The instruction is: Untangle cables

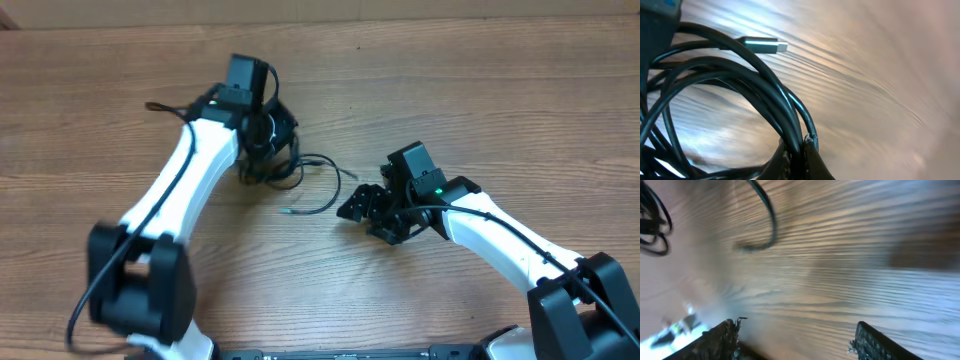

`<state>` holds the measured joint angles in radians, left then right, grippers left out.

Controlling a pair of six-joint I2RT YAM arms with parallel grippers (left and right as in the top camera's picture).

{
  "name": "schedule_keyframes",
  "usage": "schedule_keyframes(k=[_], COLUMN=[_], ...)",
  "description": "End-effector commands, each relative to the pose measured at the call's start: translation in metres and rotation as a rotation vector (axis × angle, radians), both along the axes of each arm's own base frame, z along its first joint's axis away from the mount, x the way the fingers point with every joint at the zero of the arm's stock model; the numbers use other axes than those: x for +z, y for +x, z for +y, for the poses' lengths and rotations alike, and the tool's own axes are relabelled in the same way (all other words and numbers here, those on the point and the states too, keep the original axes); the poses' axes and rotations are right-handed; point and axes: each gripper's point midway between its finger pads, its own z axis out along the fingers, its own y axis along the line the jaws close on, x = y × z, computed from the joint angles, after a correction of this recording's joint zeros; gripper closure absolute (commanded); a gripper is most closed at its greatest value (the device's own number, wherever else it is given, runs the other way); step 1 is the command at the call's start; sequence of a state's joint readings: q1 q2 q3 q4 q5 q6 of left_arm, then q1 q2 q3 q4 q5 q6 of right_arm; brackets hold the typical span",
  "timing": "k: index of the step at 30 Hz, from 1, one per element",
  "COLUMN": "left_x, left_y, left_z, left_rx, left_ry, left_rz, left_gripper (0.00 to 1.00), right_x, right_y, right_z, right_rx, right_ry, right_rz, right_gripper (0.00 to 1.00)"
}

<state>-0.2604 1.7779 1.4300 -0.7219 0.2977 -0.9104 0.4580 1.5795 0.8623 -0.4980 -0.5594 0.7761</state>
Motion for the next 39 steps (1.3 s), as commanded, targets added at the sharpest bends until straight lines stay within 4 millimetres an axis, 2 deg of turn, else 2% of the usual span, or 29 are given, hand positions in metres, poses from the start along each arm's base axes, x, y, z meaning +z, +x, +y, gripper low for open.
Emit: schedule_keyframes(k=[1, 4, 7, 13, 16, 18, 19, 21, 22, 24, 25, 27, 29, 32, 34, 35, 39], left_x=[0.050, 0.047, 0.032, 0.014, 0.009, 0.005, 0.004, 0.000, -0.001, -0.004, -0.006, -0.009, -0.014, -0.023, -0.029, -0.032, -0.032], left_y=[-0.016, -0.025, -0.039, -0.077, -0.088, -0.093, -0.095, -0.098, -0.100, -0.102, -0.103, -0.103, -0.104, -0.100, -0.097, -0.093, -0.085], left_z=[-0.018, -0.009, 0.007, 0.025, 0.035, 0.041, 0.043, 0.051, 0.056, 0.062, 0.064, 0.066, 0.066, 0.062, 0.055, 0.048, 0.042], left_rx=[-0.111, 0.027, 0.240, 0.675, 0.827, 0.908, 0.935, 0.989, 1.015, 1.053, 1.068, 1.098, 1.141, 1.165, 1.153, 1.140, 1.129], left_ry=[-0.090, -0.103, -0.085, -0.100, -0.062, -0.035, -0.024, 0.018, 0.042, 0.084, 0.094, 0.102, 0.103, 0.097, 0.073, 0.041, -0.005], left_rz=[-0.082, 0.014, 0.168, 0.474, 0.528, 0.543, 0.548, 0.541, 0.535, 0.524, 0.523, 0.535, 0.554, 0.577, 0.602, 0.620, 0.621], left_gripper=[0.96, 0.96, 0.95, 0.96, 0.95, 0.96, 0.96, 0.95, 0.96, 0.96, 0.95, 0.96, 0.96, 0.96, 0.96, 0.95, 0.96], right_x=[0.025, 0.056, 0.070, 0.073, 0.061, 0.040, 0.024, -0.002, -0.008, -0.010, -0.005, 0.014, 0.035, 0.064, 0.069, 0.066, 0.063], right_y=[-0.011, -0.016, -0.017, -0.032, -0.033, -0.029, -0.024, -0.013, -0.008, 0.001, 0.005, 0.015, 0.022, 0.020, 0.015, 0.010, 0.003], right_z=[0.026, 0.046, 0.053, 0.067, 0.067, 0.056, 0.043, 0.006, -0.009, -0.041, -0.050, -0.053, -0.044, -0.010, 0.010, 0.022, 0.045], right_rx=[0.147, 0.280, 0.349, 0.409, 0.392, 0.325, 0.268, 0.129, 0.088, 0.015, -0.001, 0.020, 0.067, 0.175, 0.223, 0.217, 0.156], right_ry=[0.203, 0.389, 0.466, 0.487, 0.414, 0.287, 0.184, -0.037, -0.117, -0.256, -0.287, -0.291, -0.259, -0.143, -0.110, -0.132, -0.198], right_rz=[-0.028, -0.109, -0.174, -0.175, -0.165, -0.133, -0.108, -0.052, -0.041, -0.015, -0.009, -0.031, -0.074, -0.136, -0.169, -0.176, -0.203], right_gripper=[0.28, 0.28, 0.28, 0.27, 0.27, 0.25, 0.22, 0.20, 0.20, 0.20, 0.20, 0.21, 0.21, 0.21, 0.21, 0.25, 0.26])
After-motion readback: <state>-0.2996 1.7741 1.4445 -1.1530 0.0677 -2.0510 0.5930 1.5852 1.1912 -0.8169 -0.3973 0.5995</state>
